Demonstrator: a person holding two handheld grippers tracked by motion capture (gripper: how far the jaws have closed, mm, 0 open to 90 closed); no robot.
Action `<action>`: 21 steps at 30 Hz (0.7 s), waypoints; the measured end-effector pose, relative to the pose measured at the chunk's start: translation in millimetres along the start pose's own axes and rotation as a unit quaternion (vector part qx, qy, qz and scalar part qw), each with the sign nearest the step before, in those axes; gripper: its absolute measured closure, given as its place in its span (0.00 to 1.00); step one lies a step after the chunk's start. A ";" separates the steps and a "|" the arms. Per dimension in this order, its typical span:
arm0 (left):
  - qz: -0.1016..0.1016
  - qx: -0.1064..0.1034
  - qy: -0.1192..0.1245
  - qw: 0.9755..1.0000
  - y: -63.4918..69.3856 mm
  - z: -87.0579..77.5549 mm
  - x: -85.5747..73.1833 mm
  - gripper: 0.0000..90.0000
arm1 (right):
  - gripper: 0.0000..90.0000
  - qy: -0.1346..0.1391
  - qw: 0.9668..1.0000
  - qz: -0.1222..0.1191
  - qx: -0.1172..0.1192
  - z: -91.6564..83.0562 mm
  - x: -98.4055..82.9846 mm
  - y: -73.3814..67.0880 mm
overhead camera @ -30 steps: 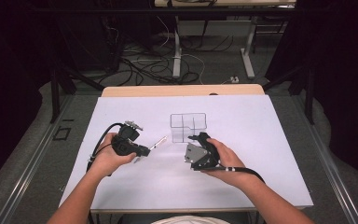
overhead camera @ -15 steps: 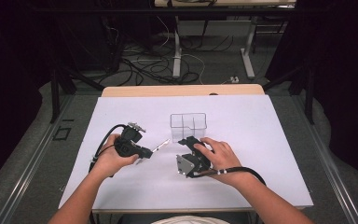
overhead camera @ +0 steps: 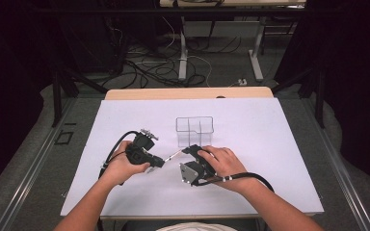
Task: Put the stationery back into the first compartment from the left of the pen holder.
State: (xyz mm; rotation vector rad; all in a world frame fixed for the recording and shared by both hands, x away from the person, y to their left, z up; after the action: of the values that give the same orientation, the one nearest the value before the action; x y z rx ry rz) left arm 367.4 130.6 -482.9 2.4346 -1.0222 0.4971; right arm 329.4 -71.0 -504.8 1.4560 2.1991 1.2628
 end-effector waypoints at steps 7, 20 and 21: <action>0.001 -0.005 -0.004 1.000 11.1 8.2 6.6 0.88 | 0.61 0.008 1.000 -0.022 0.007 3.3 3.6 -3.1; 0.016 -0.011 -0.008 1.000 23.0 15.4 15.5 0.88 | 0.72 -0.002 0.999 -0.043 0.018 8.9 9.1 -8.7; 0.017 -0.010 -0.007 1.000 23.3 15.4 15.4 0.88 | 0.73 -0.003 0.999 -0.044 0.020 9.6 9.4 -9.0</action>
State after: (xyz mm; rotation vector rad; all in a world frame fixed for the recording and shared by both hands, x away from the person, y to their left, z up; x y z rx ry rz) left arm 362.7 99.0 -482.1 2.4105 -1.0701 0.4781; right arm 324.6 -59.2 -514.9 1.3585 2.2703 1.1917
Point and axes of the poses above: each handheld gripper's, and its own axes: z roughly forward along the jaws, x roughly out of its top, y roughly to its right, the point moved 1 cm from there along z, roughly forward along the jaws, and after that the axes turned 2 degrees about y, right-handed, at the moved point
